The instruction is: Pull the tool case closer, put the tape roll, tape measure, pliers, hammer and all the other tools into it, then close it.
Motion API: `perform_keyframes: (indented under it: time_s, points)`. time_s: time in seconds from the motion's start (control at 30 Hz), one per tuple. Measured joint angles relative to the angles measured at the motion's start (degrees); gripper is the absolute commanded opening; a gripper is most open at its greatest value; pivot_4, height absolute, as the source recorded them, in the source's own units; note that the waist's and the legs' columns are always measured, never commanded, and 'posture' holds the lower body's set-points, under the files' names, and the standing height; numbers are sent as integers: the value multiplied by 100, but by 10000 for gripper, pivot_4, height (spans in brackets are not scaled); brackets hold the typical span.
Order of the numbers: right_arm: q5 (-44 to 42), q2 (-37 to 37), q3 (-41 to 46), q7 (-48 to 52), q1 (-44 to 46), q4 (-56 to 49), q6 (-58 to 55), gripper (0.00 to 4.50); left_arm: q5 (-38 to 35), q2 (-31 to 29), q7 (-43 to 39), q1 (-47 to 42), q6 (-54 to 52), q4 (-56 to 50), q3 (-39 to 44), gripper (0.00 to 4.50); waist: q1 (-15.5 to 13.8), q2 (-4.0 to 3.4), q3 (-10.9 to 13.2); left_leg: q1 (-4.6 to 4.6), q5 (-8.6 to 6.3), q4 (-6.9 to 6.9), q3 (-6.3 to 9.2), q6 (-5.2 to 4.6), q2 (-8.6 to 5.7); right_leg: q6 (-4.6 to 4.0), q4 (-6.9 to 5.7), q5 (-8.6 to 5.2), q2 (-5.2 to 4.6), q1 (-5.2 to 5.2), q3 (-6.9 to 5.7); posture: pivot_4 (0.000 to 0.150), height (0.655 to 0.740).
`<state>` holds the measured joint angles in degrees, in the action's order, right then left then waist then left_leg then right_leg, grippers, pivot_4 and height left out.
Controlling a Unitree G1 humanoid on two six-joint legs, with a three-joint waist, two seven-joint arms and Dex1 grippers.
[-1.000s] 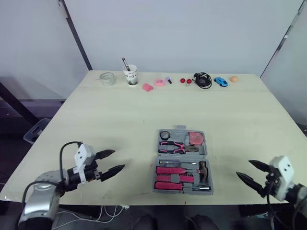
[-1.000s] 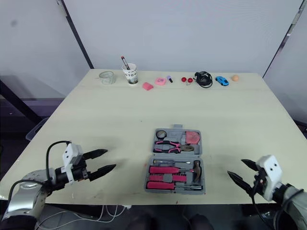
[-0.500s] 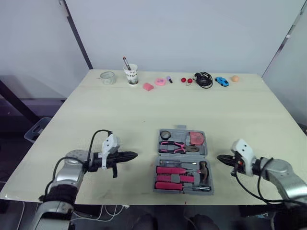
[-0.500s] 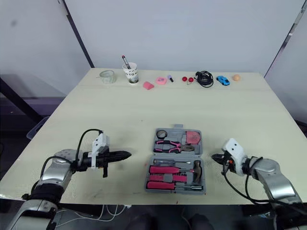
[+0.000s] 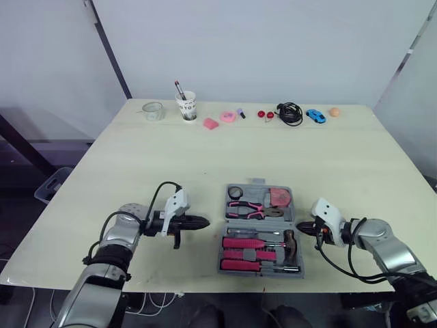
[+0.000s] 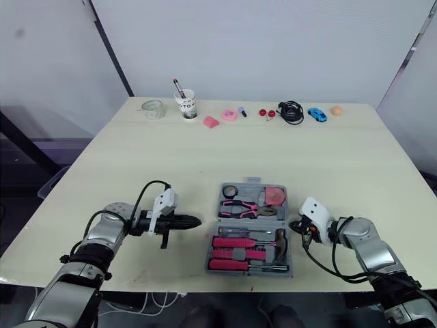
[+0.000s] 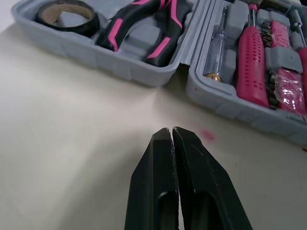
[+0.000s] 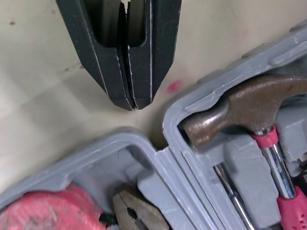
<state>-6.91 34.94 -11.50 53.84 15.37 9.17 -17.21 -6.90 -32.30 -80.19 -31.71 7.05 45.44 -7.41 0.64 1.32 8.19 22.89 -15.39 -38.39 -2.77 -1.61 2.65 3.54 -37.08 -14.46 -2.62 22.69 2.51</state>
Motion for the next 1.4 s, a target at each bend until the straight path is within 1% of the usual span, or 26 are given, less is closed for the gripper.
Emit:
perform_keyframes:
  time_s: [0.43,0.77,1.1,1.4]
  points:
    - [173,-143,-35,-29,7,0,16,0,467,418,213,-543,598,935,-203,1340,-4,0,-1,-2,0,-2,2,0,-1,0,-5,0,1,-1,-1,1500,7400]
    - [243,-180,-35,-32,8,0,58,0,592,749,278,-729,731,1212,-208,1340,-5,1,-2,-3,0,-4,4,0,-2,0,-9,0,1,-2,0,1500,7400]
    - [290,-211,-33,5,8,0,100,0,683,864,195,-740,738,1193,-209,1340,-8,0,-3,-3,0,-4,5,0,-3,1,-9,0,1,-2,0,1500,7400]
    - [251,-128,-46,317,-82,-176,-31,0,670,750,-162,-464,451,674,-216,1340,4,0,-3,-2,0,-3,5,0,-3,3,-7,-2,1,-1,0,1500,7400]
